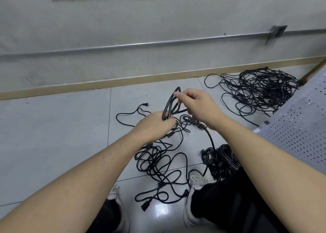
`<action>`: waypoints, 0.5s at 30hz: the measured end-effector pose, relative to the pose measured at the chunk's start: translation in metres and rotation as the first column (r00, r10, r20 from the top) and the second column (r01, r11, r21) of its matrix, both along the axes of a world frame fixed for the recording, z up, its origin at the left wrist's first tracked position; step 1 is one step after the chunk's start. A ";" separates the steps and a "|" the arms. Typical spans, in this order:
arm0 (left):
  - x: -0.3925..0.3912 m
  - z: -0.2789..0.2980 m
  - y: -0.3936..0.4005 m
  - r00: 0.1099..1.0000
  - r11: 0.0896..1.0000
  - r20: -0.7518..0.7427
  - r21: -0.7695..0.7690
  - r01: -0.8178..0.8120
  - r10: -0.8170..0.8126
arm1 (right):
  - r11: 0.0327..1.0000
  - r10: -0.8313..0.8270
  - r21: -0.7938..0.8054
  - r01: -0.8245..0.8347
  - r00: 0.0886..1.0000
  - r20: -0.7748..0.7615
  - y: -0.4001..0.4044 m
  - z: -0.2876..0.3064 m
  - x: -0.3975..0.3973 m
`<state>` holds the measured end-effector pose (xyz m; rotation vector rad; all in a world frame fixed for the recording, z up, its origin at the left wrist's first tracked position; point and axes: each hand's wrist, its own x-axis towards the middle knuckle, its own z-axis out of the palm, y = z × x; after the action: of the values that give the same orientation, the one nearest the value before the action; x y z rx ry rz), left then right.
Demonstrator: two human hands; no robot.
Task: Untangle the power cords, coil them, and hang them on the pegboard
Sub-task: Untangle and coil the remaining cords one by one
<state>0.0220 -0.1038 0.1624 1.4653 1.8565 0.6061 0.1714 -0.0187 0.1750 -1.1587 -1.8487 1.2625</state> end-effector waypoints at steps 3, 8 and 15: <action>0.000 0.001 0.001 0.994 0.996 0.076 0.019 -0.085 0.084 | 0.982 0.048 -0.183 -0.045 0.999 0.010 0.004 0.005 0.011; -0.008 0.000 0.003 0.960 0.982 0.207 -0.024 -0.188 0.189 | 0.958 0.245 -0.202 -0.204 0.947 0.209 0.014 0.008 0.041; 0.003 -0.003 0.002 0.967 1.000 0.253 -0.023 -0.015 0.021 | 0.994 -0.113 -0.018 0.112 0.981 -0.156 0.014 0.011 0.033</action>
<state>0.0250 -0.1021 0.1594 1.2930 1.6733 0.7441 0.2040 -0.0045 0.1865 -1.1187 -1.6419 1.2616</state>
